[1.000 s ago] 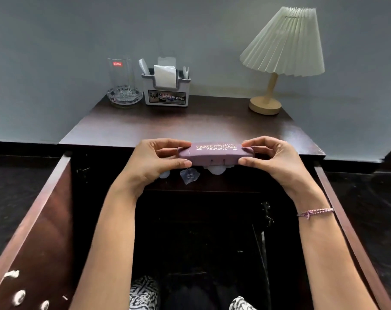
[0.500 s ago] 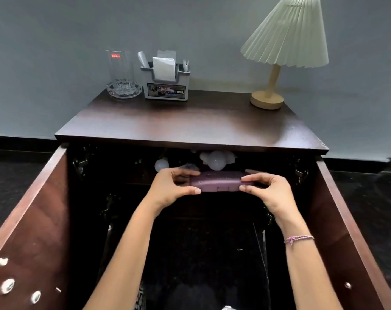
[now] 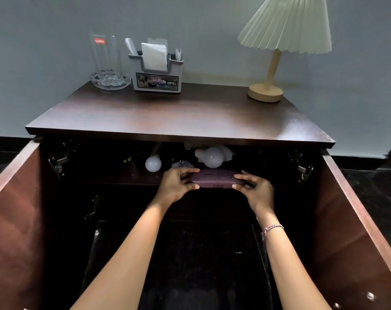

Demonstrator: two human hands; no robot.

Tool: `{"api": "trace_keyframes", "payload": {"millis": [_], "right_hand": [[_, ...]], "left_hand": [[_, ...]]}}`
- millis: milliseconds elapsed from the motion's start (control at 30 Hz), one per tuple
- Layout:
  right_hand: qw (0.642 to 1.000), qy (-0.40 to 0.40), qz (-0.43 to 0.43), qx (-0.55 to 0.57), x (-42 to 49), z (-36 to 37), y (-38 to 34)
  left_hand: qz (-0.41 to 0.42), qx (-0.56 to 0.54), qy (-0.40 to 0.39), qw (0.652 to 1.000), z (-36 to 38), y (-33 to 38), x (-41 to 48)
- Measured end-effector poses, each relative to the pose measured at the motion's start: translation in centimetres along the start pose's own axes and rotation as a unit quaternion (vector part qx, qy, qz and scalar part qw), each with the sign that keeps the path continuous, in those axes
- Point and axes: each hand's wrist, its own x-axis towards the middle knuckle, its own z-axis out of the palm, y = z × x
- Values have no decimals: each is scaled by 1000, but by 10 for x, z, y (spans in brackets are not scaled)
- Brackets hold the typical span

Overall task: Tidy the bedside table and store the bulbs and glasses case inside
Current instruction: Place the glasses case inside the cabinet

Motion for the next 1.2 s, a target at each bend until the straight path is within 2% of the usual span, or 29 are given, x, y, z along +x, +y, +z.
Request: {"api": "trace_keyframes", "payload": {"millis": [167,333,500,600,667,733,833,933,1200], "right_hand": [[999,-7,-13,-36,9,7,-1],[998,17,-37,-57,0,14,-4],[975,54,-122,-180,-13,12,-9],[956,53,-175,-229,-29,19,-10],[942,31,-193,-273,-39,30,-9],[922,-1,-208,-327,-45,38,-5],[888,-35,-223,-400,-46,41,1],[870,-47,-229,-434,-43,41,4],[862,-53,-241,-442,-27,39,1]], "left_hand": [[5,42,24,999,0,-5,11],[60,199,47,977,1,-1,9],[49,387,93,916,8,9,-10],[96,477,134,863,19,11,-26],[137,521,119,834,28,12,-34],[153,547,87,819,39,10,-37],[152,541,62,825,50,9,-35],[141,527,49,837,54,7,-34],[120,522,14,844,48,5,-28]]}}
